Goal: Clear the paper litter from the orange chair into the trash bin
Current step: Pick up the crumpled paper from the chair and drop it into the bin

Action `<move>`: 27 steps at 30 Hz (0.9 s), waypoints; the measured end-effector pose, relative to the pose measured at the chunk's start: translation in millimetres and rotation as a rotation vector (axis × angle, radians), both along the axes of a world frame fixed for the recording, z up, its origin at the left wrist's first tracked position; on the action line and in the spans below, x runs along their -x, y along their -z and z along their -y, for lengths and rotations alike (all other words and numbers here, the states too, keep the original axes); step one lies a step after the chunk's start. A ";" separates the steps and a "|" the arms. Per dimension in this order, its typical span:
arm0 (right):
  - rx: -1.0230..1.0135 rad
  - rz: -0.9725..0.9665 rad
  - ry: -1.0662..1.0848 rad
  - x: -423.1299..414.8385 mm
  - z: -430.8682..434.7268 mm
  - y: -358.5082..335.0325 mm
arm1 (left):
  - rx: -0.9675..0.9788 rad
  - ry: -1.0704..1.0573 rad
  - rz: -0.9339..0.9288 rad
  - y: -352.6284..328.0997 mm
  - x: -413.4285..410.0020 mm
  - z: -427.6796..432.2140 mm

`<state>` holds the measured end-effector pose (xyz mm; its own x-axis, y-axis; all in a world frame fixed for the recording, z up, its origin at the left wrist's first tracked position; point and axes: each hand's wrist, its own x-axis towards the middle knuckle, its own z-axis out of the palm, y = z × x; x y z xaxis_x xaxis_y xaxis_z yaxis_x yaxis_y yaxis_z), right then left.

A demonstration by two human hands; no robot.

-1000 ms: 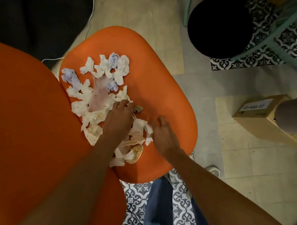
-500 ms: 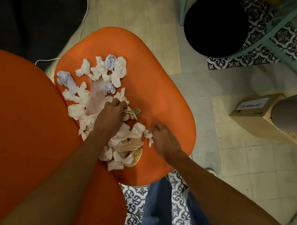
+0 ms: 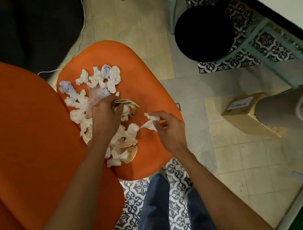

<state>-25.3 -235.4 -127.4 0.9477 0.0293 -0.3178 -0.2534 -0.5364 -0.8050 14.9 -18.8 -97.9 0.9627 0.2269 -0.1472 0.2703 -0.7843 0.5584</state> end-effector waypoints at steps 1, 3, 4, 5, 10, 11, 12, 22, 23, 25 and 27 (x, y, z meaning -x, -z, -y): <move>-0.030 -0.001 0.028 1.3 3.2 -10.8 | 0.019 -0.019 0.014 -9.3 2.9 5.6; -0.103 -0.009 0.098 6.8 14.0 -38.6 | 0.041 -0.036 0.025 -30.6 10.6 20.8; -0.147 -0.015 0.135 9.9 22.8 -54.5 | 0.040 -0.034 0.029 -43.3 14.9 31.0; -0.182 -0.020 0.158 13.4 29.2 -68.3 | 0.034 -0.040 0.042 -54.7 19.3 39.2; -0.333 -0.036 0.262 34.3 78.8 -135.0 | 0.080 -0.032 0.069 -110.1 44.5 91.9; -0.350 -0.042 0.277 38.6 90.3 -145.9 | 0.086 -0.026 0.062 -117.6 49.6 101.9; -0.359 -0.039 0.288 44.0 109.6 -159.1 | 0.088 -0.014 0.058 -126.8 55.0 119.4; -0.321 0.101 0.426 84.6 286.8 -231.0 | 0.158 0.042 0.013 -187.6 99.5 285.6; -0.312 0.111 0.439 89.7 305.1 -236.8 | 0.176 0.050 0.007 -193.0 102.5 304.0; -0.303 0.129 0.457 98.7 339.2 -246.0 | 0.208 0.063 -0.002 -203.7 106.6 338.9; -0.286 0.155 0.479 108.5 370.6 -252.1 | 0.221 0.076 -0.016 -212.6 108.7 368.8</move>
<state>-133.7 -605.9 124.7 0.9112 -0.3504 -0.2166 -0.2818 -0.1468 -0.9482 -93.7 -387.6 114.6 0.9729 0.1147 -0.2009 0.2256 -0.6618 0.7149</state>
